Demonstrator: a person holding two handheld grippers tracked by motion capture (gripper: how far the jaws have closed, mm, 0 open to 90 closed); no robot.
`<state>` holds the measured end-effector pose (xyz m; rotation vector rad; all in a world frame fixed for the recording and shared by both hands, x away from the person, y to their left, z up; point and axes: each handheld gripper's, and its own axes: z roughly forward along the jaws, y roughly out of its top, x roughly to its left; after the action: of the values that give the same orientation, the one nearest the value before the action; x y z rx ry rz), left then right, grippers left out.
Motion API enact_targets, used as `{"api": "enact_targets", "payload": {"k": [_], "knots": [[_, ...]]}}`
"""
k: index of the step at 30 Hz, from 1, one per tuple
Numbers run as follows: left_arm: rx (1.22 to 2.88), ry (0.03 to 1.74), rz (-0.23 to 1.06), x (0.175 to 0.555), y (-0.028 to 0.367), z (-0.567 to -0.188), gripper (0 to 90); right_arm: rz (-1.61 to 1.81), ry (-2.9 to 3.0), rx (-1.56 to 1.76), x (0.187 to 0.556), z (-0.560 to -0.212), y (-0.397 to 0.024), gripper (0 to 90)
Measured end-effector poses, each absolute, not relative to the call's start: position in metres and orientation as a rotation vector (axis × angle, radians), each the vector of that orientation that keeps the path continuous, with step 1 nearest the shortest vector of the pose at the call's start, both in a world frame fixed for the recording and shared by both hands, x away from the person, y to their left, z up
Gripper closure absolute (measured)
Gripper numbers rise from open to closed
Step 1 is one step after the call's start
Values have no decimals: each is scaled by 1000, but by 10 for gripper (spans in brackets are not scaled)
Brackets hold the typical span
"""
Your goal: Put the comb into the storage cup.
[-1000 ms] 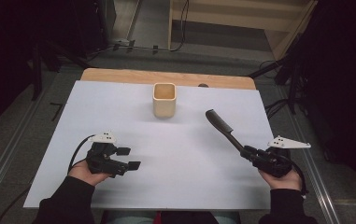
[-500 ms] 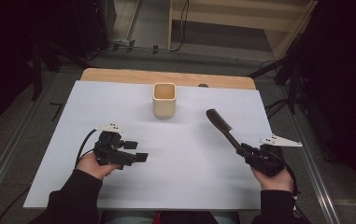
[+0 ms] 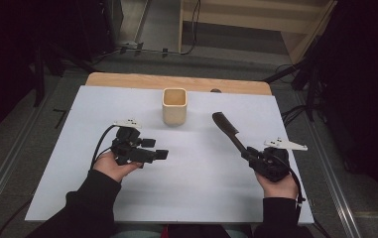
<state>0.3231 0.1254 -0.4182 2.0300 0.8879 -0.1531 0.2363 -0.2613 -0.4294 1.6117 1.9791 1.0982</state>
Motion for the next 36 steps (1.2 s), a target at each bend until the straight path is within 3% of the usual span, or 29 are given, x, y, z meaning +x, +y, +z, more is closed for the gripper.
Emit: {"api": "enact_targets", "payload": {"k": [19,36], "knots": [[2037,906,-176,346,95,-410,249,1071,1817,1562,241,-436,-207,703],[2030,891,-208,357,57,-408,251,1216,1645,1542,232,-459,-194,704]]}}
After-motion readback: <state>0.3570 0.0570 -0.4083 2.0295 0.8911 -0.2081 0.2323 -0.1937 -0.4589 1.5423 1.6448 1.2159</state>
